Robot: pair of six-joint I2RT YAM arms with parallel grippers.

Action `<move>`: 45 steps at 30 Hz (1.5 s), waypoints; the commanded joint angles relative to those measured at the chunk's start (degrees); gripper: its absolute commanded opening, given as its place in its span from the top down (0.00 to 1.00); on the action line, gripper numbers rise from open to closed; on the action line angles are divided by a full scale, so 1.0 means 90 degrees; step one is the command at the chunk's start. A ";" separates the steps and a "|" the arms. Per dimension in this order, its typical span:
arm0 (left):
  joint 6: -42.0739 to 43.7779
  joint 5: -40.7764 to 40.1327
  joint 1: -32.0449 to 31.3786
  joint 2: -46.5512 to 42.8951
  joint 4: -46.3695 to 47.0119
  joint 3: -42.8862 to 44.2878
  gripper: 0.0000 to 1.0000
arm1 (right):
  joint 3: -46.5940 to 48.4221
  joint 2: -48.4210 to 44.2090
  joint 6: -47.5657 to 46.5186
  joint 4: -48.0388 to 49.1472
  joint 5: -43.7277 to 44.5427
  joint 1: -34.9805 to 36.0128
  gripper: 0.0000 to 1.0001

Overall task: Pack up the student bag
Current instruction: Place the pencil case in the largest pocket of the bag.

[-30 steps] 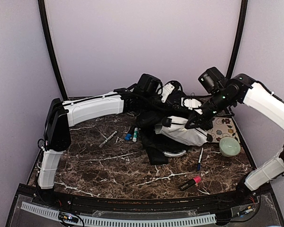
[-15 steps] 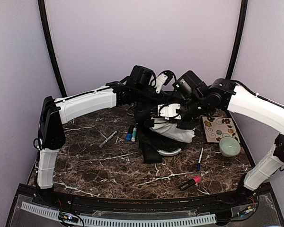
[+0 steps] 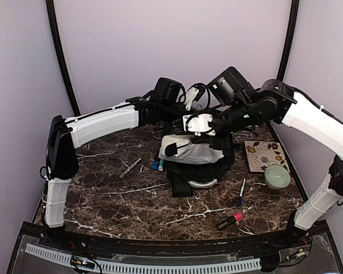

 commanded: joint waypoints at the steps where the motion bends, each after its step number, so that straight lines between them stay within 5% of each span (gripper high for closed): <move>1: -0.0263 0.0266 0.0092 -0.0825 0.0795 0.0195 1.00 | 0.0315 0.0006 0.0050 0.0187 -0.0278 0.0080 1.00; 23: -0.0388 0.0625 0.0105 -0.0937 0.0873 -0.0006 1.00 | -0.1916 0.0273 -0.1181 0.2960 0.3011 0.0079 1.00; 33: -0.0413 0.0796 0.0107 -0.0980 0.0844 -0.0066 1.00 | -0.2752 0.0727 -0.2032 0.5035 0.4559 0.0046 1.00; 45: -0.0487 0.1073 0.0106 -0.1018 0.0885 -0.0152 1.00 | -0.3273 0.1517 -0.1720 0.5769 0.4362 -0.0184 1.00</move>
